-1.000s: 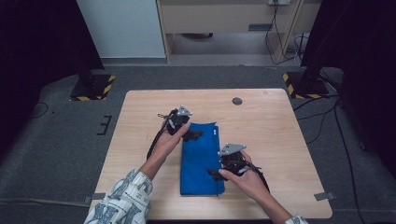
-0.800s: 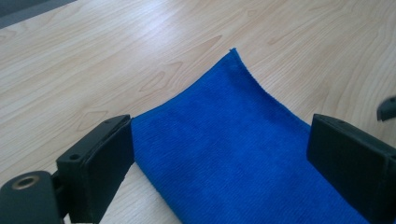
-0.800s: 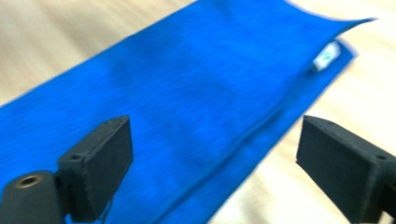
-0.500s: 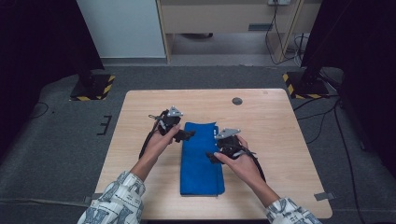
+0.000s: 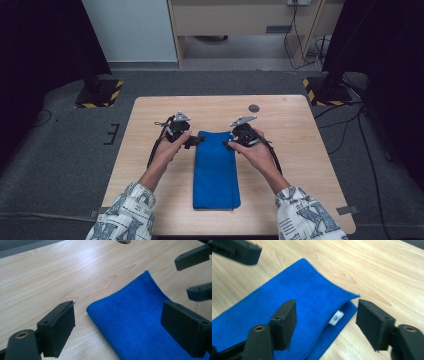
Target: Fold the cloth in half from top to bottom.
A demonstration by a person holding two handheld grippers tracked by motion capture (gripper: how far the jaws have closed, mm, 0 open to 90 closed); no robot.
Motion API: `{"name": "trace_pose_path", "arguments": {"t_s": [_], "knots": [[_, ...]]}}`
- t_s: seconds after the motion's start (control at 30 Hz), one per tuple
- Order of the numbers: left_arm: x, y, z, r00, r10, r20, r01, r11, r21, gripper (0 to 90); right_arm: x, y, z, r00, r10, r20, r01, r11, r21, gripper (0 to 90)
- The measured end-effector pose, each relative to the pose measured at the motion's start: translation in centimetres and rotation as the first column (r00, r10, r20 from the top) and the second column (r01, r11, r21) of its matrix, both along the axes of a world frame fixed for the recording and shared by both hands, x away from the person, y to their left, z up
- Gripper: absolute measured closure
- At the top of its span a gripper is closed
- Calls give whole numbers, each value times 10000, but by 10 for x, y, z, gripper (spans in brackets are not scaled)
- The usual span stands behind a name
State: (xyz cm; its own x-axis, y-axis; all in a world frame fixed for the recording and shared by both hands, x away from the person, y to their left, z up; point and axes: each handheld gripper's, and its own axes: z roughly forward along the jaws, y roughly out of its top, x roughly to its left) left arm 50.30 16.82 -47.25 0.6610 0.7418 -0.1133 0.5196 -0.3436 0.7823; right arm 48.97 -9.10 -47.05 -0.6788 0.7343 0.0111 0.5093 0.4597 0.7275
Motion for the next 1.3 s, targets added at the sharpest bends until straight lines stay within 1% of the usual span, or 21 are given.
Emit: {"name": "trace_pose_path", "arguments": {"t_s": [0.07,0.17,0.23,0.3,0.4,0.47,0.53,0.63,0.73,0.77,0.83,0.93,1.0,1.07,1.1,1.17,1.2,1.27,1.3], "knots": [[1,0,1,10000,53,-7,-53,10000,-68,144,5,2,1,10000,33,31,-33,10000,-43,399],[3,1,1,10000,-1,28,1,9999,-137,189,11,5,-1,9999,-92,135,93,9999,-101,468],[3,0,1,10000,-19,83,19,10000,-39,225,15,6,-3,9999,-73,149,75,9999,-146,512],[4,0,-1,10000,14,34,-15,10000,22,256,19,7,-6,9997,-184,160,186,9997,-170,552],[6,2,-3,9999,93,-65,-93,9999,53,294,27,7,-12,9992,-390,59,391,9991,-171,576],[8,1,-7,9997,211,-143,-209,9997,146,306,32,8,-17,9984,-552,94,555,9982,-245,580],[10,1,-10,9995,254,-209,-250,9995,199,313,37,9,-20,9981,-611,90,613,9979,-220,580],[13,-1,-14,9993,253,-284,-245,9994,260,324,44,9,-26,9980,-633,-76,630,9975,-327,575],[15,-3,-19,9991,301,-314,-287,9986,449,339,48,6,-32,9971,-699,-291,689,9970,-347,572],[16,-3,-21,9988,370,-332,-353,9982,482,346,49,5,-34,9972,-696,-282,685,9968,-414,573],[20,-4,-24,9979,434,-489,-406,9976,563,351,51,2,-38,9962,-766,-421,750,9965,-368,572],[24,-5,-27,9972,513,-540,-478,9967,650,374,54,-1,-43,9947,-945,-417,925,9946,-475,559],[27,-7,-28,9974,441,-567,-398,9964,744,378,55,-3,-46,9936,-947,-617,922,9948,-422,557],[30,-11,-30,9977,364,-572,-316,9961,827,381,56,-4,-49,9936,-901,-678,874,9953,-415,558],[31,-12,-31,9979,329,-555,-275,9950,963,381,56,-5,-51,9929,-897,-775,874,9956,-324,558],[33,-16,-34,9983,426,-391,-376,9921,1194,387,57,-5,-53,9933,-784,-846,768,9968,-218,558],[34,-16,-35,9981,468,-408,-418,9924,1160,389,57,-5,-54,9928,-724,-952,715,9974,-126,549],[36,-17,-40,9979,549,-354,-510,9933,1034,380,57,-6,-56,9938,-627,-922,629,9980,-11,552],[37,-17,-41,9975,619,-325,-580,9921,1108,374,57,-6,-56,9931,-635,-981,647,9979,84,558]]}}
